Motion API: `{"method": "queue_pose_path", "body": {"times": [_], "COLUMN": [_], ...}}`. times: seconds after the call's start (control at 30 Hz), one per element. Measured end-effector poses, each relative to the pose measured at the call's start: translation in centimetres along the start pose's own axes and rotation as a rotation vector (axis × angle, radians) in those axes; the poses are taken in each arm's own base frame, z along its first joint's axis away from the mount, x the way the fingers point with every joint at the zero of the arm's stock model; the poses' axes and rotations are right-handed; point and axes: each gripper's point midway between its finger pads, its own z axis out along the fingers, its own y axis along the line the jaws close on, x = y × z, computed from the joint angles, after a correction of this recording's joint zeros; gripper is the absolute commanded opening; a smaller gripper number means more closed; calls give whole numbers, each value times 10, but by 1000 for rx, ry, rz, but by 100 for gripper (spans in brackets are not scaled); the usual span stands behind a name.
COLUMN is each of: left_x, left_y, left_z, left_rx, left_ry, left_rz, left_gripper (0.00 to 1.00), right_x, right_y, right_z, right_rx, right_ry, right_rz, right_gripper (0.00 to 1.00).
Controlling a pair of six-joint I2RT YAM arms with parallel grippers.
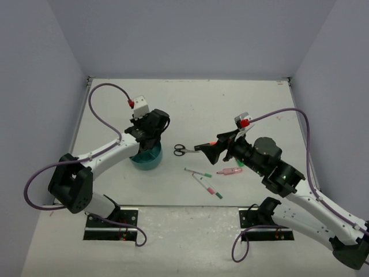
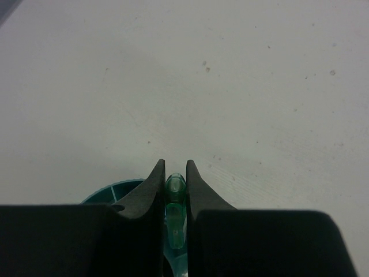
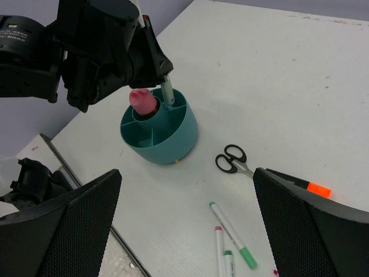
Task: Sort the stationery into containers
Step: Place the pen in the storage box.
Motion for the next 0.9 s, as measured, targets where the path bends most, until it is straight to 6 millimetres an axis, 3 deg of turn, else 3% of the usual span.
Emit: {"method": "queue_pose_path", "body": {"times": [0.13,0.33,0.47,0.7,0.9], "left_x": [8,-1,-19,-51,-84], "left_y": [7,9,8,4,7], "left_z": [3,-3,-16,-45,-85], "left_rx": [-16,3,55,195,364], "left_ry": [11,0,-14,-23,-33], "left_rz": [1,-39,-89,-156,-217], "left_gripper": [51,69,97,100,100], "right_x": [1,7,20,64,98], "right_y": [0,-3,-20,-76,-113], "right_z": [0,6,13,26,10], "right_rx": [-1,11,87,391,676], "right_ry": [2,27,78,344,363], "right_rz": [0,-1,-3,-13,162], "right_gripper": [99,99,99,99,99]}}
